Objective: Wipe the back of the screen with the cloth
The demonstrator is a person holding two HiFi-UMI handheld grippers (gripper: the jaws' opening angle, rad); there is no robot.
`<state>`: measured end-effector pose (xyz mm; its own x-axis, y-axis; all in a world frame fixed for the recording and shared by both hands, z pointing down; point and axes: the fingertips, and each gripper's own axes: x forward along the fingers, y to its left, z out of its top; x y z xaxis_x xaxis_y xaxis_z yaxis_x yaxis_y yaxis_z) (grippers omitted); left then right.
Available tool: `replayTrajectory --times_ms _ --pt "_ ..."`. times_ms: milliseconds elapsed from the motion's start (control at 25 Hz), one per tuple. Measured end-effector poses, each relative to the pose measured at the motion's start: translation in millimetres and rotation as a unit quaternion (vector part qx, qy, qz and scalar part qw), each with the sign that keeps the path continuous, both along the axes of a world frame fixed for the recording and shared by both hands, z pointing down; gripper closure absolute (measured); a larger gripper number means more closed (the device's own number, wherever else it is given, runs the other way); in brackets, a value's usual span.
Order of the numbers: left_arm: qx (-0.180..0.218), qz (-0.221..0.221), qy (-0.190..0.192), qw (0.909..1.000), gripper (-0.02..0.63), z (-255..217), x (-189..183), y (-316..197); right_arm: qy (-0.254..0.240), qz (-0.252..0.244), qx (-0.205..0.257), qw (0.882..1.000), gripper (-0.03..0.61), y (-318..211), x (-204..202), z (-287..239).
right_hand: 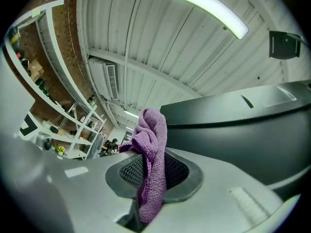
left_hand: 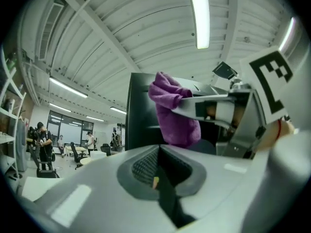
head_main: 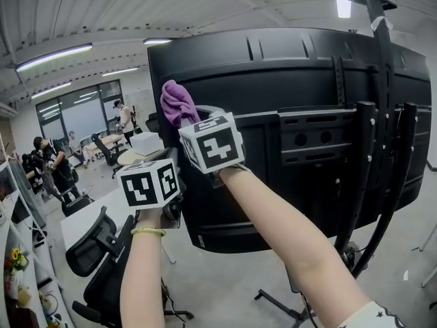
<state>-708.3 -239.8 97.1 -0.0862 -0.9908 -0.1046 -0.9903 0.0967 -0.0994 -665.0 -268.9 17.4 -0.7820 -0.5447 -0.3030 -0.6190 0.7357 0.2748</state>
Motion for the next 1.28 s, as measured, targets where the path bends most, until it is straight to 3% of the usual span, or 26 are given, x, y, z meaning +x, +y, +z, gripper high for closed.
replayTrajectory --times_ms 160,400,600,720,960,1120,1280 --pt "0.019 -0.005 -0.014 0.9997 0.606 -30 3 -16 0.008 0.032 0.006 0.999 0.52 -20 7 -16" --pt "0.03 0.029 -0.012 0.9991 0.606 -42 28 -38 -0.032 0.132 0.003 0.991 0.52 -52 83 -32" --pt "0.028 0.056 -0.012 0.9979 0.606 -40 56 -50 -0.047 0.166 -0.002 0.985 0.52 -60 113 -34" --pt "0.033 0.064 -0.017 0.9972 0.606 -40 66 -46 -0.052 0.144 0.004 0.988 0.52 -50 112 -33" --pt "0.033 0.087 -0.022 0.9955 0.606 -2 91 -2 -0.06 0.022 0.037 0.997 0.52 23 113 2" --pt "0.03 0.085 -0.014 0.9958 0.606 51 127 29 -0.069 -0.015 0.031 0.997 0.52 56 159 53" --pt "0.008 0.063 -0.059 0.9962 0.606 110 195 39 -0.054 0.007 0.013 0.998 0.52 65 229 119"
